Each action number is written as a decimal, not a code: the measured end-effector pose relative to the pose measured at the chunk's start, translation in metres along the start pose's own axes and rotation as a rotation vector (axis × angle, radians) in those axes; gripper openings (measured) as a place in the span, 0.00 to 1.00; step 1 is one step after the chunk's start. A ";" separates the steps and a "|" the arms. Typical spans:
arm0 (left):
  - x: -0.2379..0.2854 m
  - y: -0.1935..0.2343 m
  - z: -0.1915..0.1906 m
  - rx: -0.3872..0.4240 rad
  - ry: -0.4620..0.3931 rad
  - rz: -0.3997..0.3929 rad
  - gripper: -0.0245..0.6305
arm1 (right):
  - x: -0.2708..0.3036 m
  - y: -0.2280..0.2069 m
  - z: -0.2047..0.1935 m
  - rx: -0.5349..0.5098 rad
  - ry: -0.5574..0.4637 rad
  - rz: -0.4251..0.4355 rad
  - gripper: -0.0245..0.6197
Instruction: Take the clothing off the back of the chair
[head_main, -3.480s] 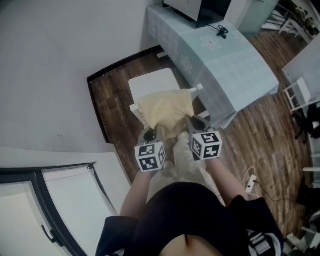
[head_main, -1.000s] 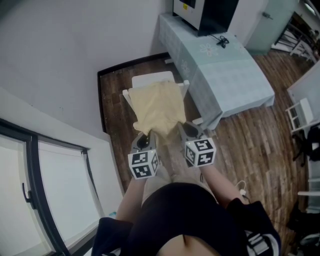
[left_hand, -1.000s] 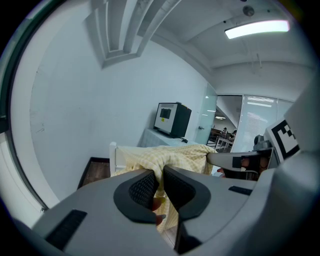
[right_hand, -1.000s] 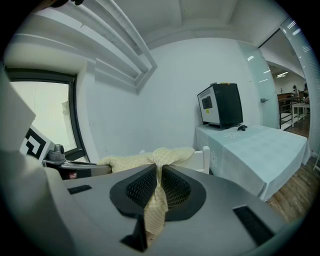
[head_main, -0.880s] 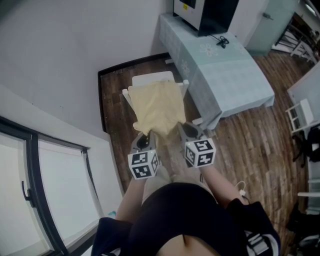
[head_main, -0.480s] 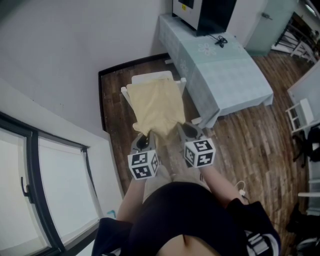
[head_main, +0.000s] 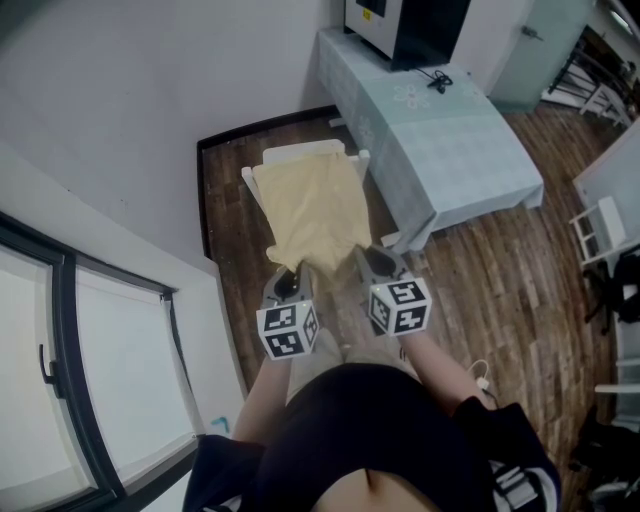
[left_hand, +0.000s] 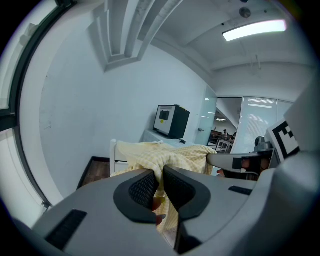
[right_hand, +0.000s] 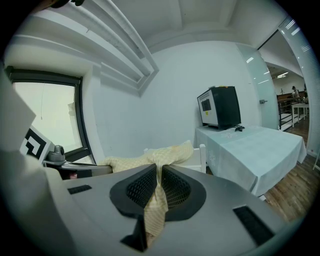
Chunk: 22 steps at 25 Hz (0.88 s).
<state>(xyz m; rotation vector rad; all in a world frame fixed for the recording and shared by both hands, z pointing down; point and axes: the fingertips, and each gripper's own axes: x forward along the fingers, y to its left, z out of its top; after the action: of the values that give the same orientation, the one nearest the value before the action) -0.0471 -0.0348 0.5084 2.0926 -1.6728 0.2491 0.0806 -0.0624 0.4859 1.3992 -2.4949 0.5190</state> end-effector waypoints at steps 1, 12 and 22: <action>-0.002 -0.001 -0.001 0.001 -0.001 -0.001 0.08 | -0.002 0.001 -0.001 -0.001 -0.001 0.000 0.10; -0.018 -0.012 -0.011 0.013 -0.001 -0.009 0.08 | -0.024 0.005 -0.010 -0.007 -0.006 -0.001 0.10; -0.033 -0.024 -0.023 0.022 -0.001 -0.006 0.08 | -0.045 0.008 -0.021 -0.014 -0.011 0.005 0.10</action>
<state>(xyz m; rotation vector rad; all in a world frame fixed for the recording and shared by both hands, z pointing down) -0.0295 0.0088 0.5101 2.1135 -1.6712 0.2655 0.0977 -0.0150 0.4869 1.3953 -2.5059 0.4952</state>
